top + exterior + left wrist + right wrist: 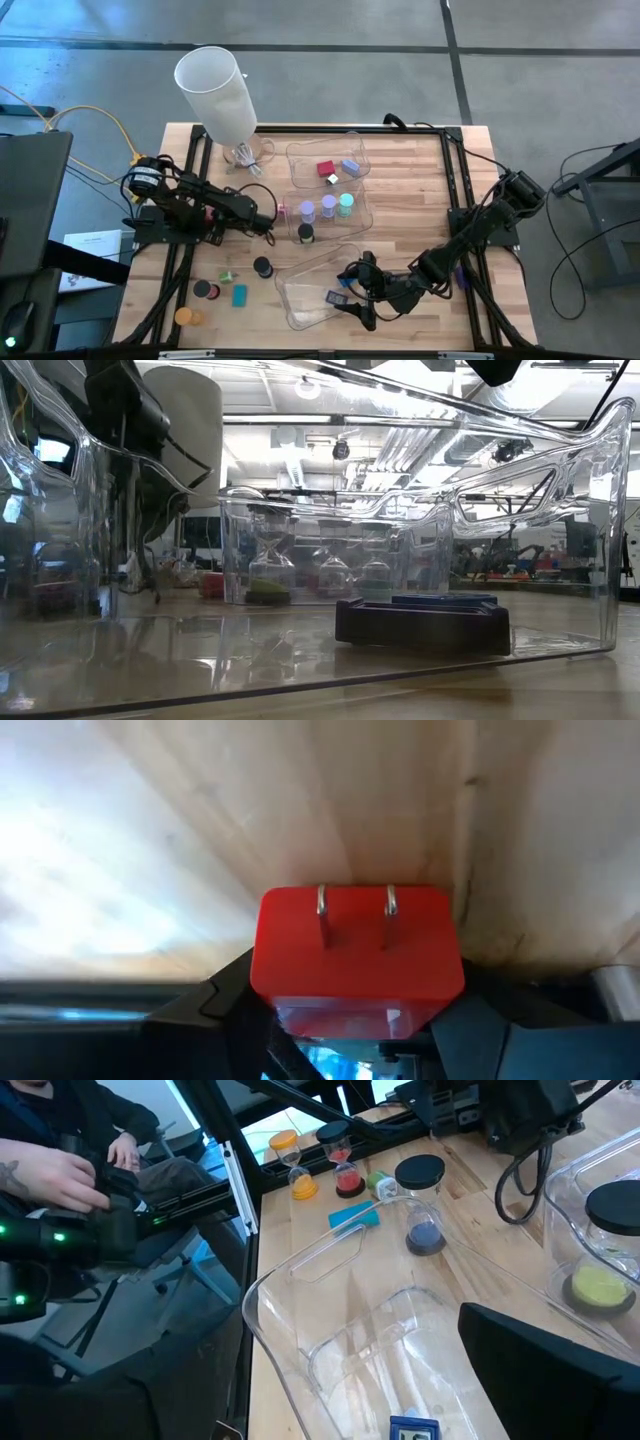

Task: Pick & Place Office items
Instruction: Put the red charger adapter into the top transparent bin

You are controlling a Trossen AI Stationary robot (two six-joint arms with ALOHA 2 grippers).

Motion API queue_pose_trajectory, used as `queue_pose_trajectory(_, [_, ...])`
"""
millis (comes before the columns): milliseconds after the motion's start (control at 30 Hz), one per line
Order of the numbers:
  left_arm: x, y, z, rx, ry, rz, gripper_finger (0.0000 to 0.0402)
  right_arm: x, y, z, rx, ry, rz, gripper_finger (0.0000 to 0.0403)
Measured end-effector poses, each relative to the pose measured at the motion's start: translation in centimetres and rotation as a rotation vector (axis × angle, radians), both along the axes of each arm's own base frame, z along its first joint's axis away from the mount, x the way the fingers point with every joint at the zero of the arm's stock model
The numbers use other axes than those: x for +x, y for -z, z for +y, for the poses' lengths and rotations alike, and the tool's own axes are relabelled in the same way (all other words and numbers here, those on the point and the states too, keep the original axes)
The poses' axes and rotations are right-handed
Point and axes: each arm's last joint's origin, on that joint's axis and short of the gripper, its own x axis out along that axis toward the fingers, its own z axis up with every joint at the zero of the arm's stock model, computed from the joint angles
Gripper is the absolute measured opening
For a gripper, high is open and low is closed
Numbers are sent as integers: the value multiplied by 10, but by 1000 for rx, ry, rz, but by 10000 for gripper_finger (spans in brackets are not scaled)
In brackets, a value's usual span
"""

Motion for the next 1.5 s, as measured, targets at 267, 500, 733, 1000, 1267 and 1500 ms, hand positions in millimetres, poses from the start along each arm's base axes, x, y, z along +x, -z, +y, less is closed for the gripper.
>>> queue_pose_trajectory(267, [2,-12,-9,36,17,25,202,0,0,0,-16,-6,0,362])
queue_pose_trajectory(500, [3,-28,-23,41,81,-7,202,0,0,0,-51,-22,0,362])
queue_pose_trajectory(733, [9,-55,-27,65,87,-107,202,0,0,0,-57,-26,0,362])
queue_pose_trajectory(1000, [19,-109,-28,105,-10,-366,202,0,0,1,-45,-51,7,362])
queue_pose_trajectory(1267, [23,-167,-39,137,1,-734,202,0,1,0,-64,-53,7,362])
queue_pose_trajectory(1500, [37,-207,-44,88,12,-1119,202,0,1,0,-162,-89,3,362])
